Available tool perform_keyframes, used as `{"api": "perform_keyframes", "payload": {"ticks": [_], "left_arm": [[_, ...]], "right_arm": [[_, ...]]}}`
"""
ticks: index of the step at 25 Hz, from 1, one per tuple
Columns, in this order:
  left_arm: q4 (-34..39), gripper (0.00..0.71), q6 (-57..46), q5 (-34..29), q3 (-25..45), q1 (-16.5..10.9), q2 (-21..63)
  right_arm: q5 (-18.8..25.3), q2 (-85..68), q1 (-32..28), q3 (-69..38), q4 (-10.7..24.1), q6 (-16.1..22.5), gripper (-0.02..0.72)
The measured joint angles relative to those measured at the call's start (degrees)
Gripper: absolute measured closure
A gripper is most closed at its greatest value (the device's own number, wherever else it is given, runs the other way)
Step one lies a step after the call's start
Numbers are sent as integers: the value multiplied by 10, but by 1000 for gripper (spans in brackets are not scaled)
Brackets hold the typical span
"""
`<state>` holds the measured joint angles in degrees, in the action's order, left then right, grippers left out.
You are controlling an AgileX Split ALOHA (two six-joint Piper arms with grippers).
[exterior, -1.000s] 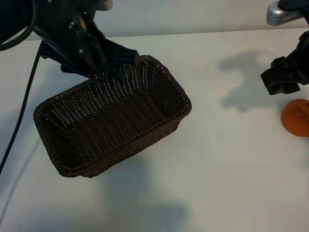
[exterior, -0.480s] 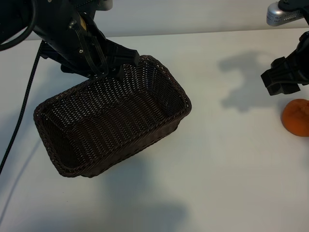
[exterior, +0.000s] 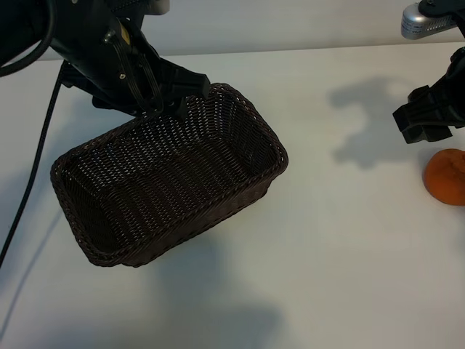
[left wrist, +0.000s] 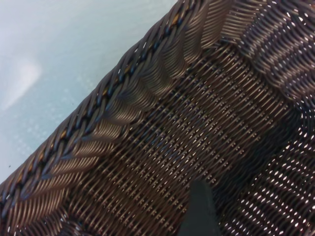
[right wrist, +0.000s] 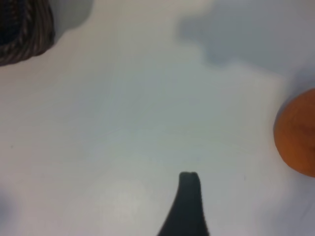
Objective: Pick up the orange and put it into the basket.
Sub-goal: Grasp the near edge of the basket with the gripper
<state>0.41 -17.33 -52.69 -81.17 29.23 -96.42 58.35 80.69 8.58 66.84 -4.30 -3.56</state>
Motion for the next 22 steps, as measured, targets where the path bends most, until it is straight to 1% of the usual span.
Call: {"api": "perform_keyframes", "payload": {"ticks": [8,11,15,18,22], "left_arm": [[0,145,-5,8,0,0,0],[4,145,-9,-19,0,0,0],[50,145,-28,-81,3,0,2],[66,145,-46,-85,35,0,23],[86,145,-89,-68,107,0,81]], "right_arm": [[0,0,0,0,0,0,108],[0,0,0,0,0,0,108],[0,0,0,0,0,0,108],[0,0,0,0,0,0,108],[0,0,0,0,0,0,108]]}}
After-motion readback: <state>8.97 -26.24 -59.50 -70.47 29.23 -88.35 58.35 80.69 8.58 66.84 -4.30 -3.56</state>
